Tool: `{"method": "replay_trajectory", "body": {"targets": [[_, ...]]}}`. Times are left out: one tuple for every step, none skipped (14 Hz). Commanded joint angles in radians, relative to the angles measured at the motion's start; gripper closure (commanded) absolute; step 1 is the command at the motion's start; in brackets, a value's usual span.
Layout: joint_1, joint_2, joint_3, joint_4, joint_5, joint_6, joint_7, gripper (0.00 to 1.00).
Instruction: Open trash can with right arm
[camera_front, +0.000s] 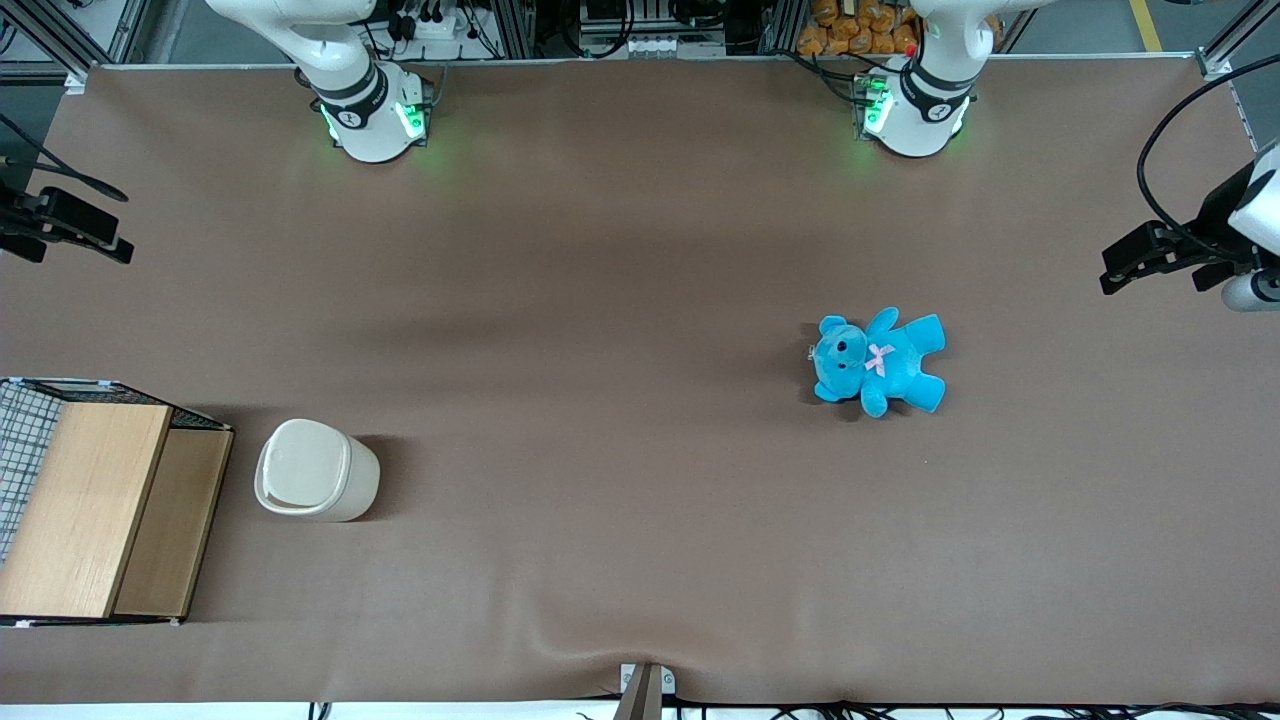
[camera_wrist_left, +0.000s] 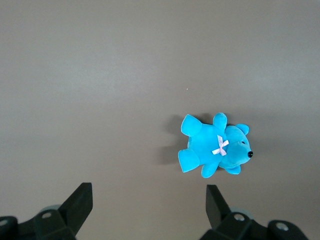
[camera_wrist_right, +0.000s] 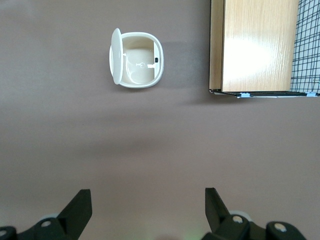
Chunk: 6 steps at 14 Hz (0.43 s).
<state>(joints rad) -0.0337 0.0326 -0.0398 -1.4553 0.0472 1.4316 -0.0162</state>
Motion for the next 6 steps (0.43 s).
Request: {"method": "replay_trajectory", "body": {"targets": [[-0.011, 0.007, 0.005, 0.015, -0.012, -0.008, -0.014, 0.00], [-0.011, 0.007, 0.005, 0.013, -0.012, -0.008, -0.014, 0.00], [-0.009, 0.007, 0.005, 0.007, -0.012, -0.008, -0.013, 0.00], [-0.009, 0.010, 0.005, 0.003, -0.012, -0.008, -0.013, 0.00], [-0.009, 0.010, 0.005, 0.003, -0.012, -0.008, -0.013, 0.00], [-0.009, 0.012, 0.005, 0.003, -0.012, -0.008, -0.013, 0.00]]}}
